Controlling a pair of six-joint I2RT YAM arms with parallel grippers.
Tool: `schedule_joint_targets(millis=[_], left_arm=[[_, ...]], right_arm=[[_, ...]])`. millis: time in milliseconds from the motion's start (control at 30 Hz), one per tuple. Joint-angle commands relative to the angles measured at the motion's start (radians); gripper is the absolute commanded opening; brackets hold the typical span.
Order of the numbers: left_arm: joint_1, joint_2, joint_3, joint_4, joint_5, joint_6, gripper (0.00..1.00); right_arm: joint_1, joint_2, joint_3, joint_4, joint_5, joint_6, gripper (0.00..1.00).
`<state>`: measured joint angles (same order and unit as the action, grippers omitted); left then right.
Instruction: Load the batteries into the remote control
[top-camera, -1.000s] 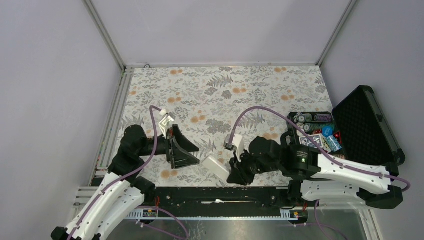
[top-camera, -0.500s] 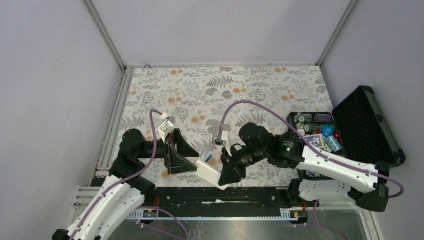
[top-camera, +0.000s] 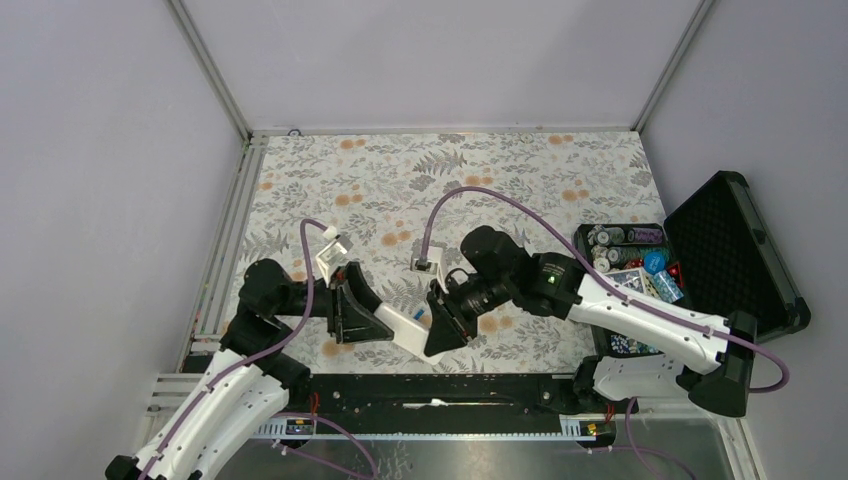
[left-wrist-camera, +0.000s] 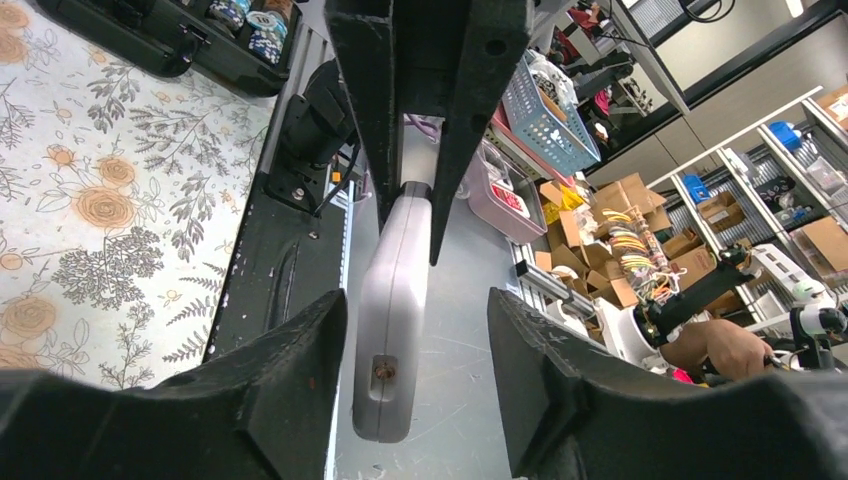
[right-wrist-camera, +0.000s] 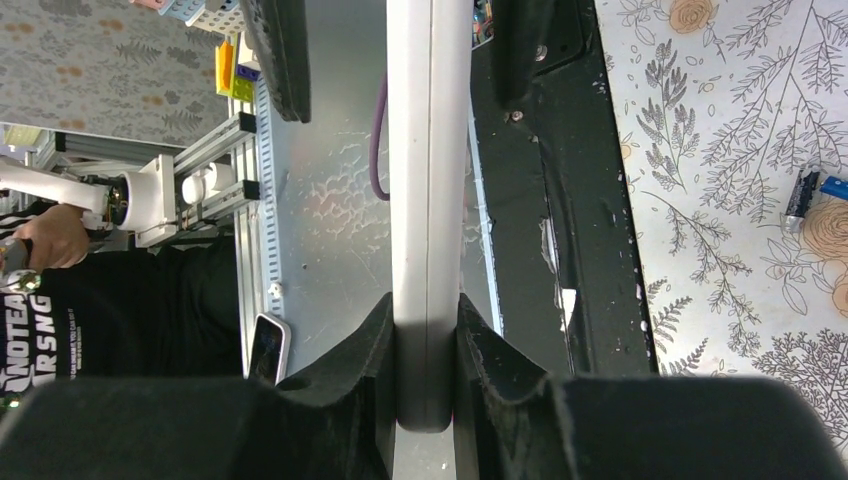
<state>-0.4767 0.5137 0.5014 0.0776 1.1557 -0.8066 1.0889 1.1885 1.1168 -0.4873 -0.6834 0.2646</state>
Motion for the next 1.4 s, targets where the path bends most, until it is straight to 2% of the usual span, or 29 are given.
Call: schedule_joint_targets(millis=[0, 233, 300, 333, 400, 433, 467, 533, 633, 733, 867, 1033, 1167, 1367], left_arm=[[0.001, 0.005, -0.004, 0.066, 0.029, -0.005, 0.52], [0.001, 0.014, -0.003, 0.056, 0.022, 0.000, 0.21], [0.001, 0.022, 0.002, 0.029, 0.007, 0.016, 0.04], [0.001, 0.028, 0.005, 0.015, 0.000, 0.023, 0.00], [0.001, 0.038, 0.008, 0.006, -0.014, 0.026, 0.00], [0.001, 0.042, 0.008, 0.005, -0.019, 0.024, 0.00], [0.001, 0.038, 0.010, -0.002, -0.032, 0.028, 0.00], [0.001, 0.025, 0.011, -0.025, -0.065, 0.038, 0.00], [0.001, 0.001, 0.005, -0.044, -0.123, 0.041, 0.00], [0.001, -0.017, -0.013, -0.041, -0.194, 0.025, 0.00], [0.001, -0.048, -0.053, 0.005, -0.274, -0.022, 0.00], [0.002, -0.096, -0.105, 0.080, -0.343, -0.107, 0.00], [0.001, -0.117, -0.154, 0.155, -0.387, -0.182, 0.00], [0.001, -0.116, -0.207, 0.227, -0.417, -0.252, 0.00]], right_arm=[[-0.022, 0.017, 0.061, 0.033, -0.064, -0.020, 0.00], [-0.033, 0.012, 0.048, 0.034, -0.069, -0.022, 0.00], [-0.035, 0.010, 0.039, 0.036, -0.067, -0.020, 0.00], [-0.035, 0.010, 0.034, 0.038, -0.065, -0.019, 0.00], [-0.037, 0.007, 0.025, 0.039, -0.049, -0.012, 0.01], [-0.036, 0.003, 0.019, 0.039, -0.035, -0.008, 0.06], [-0.037, -0.003, 0.012, 0.041, -0.017, -0.003, 0.12], [-0.038, -0.025, -0.009, 0.054, 0.019, 0.014, 0.33], [-0.038, -0.082, -0.062, 0.089, 0.105, 0.056, 0.58], [-0.038, -0.157, -0.122, 0.124, 0.214, 0.114, 0.68], [-0.039, -0.256, -0.224, 0.217, 0.321, 0.219, 0.73], [-0.039, -0.348, -0.353, 0.317, 0.513, 0.371, 0.72], [-0.040, -0.411, -0.431, 0.416, 0.576, 0.452, 0.71], [-0.039, -0.450, -0.512, 0.577, 0.575, 0.524, 0.68]])
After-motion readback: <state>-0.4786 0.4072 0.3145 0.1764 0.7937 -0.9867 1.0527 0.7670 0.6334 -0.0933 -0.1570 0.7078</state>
